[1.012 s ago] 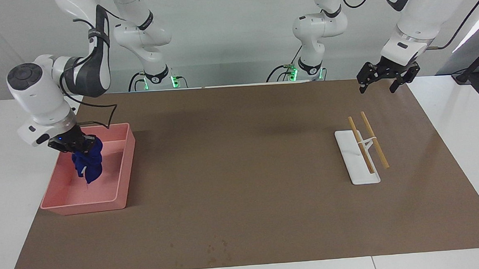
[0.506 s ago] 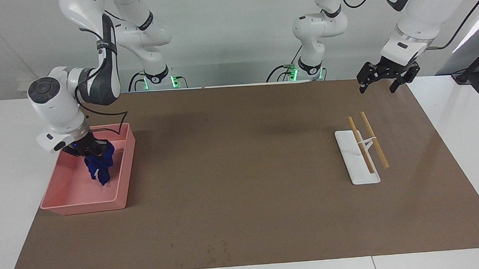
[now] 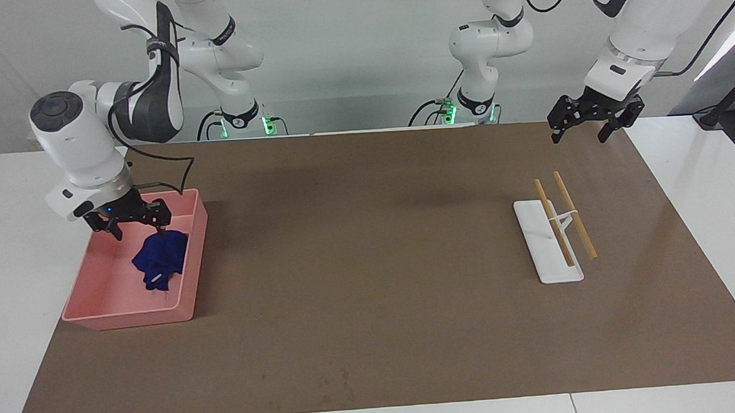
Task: Wipe water with towel using both arms
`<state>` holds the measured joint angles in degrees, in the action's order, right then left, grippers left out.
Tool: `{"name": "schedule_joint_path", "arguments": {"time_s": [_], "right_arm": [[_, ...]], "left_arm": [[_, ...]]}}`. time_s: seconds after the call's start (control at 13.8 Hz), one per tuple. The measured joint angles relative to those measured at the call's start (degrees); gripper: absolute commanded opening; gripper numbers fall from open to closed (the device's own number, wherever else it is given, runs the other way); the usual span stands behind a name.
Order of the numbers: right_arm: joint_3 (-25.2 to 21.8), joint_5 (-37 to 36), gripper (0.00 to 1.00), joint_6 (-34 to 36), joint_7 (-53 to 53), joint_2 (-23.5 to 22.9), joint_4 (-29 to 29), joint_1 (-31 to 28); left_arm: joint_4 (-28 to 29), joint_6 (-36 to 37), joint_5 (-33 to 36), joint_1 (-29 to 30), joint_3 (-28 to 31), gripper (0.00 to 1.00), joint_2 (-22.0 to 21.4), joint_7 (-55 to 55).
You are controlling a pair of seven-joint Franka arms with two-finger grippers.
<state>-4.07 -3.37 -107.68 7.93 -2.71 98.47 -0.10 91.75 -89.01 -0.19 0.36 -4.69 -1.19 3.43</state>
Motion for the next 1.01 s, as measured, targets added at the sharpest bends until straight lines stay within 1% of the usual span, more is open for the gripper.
{"name": "schedule_joint_path", "arguments": {"time_s": [0.29,0.43,0.65,1.01], "right_arm": [[1.6,0.4,1.00,12.7,-0.5,1.6,-8.9,0.0],[2.6,1.3,1.00,16.9,-2.1,2.1,-10.3,0.0],[4.5,1.5,1.00,19.2,-5.7,2.3,-10.2,0.1],[4.1,5.4,1.00,18.9,-6.7,2.3,-10.2,-0.4]], "left_arm": [[0.0,0.0,0.0,0.0,0.0,1.00,0.0,0.0],[0.0,0.0,0.0,0.0,0.0,1.00,0.0,0.0],[0.0,0.0,0.0,0.0,0.0,1.00,0.0,0.0],[0.0,0.0,0.0,0.0,0.0,1.00,0.0,0.0]]}}
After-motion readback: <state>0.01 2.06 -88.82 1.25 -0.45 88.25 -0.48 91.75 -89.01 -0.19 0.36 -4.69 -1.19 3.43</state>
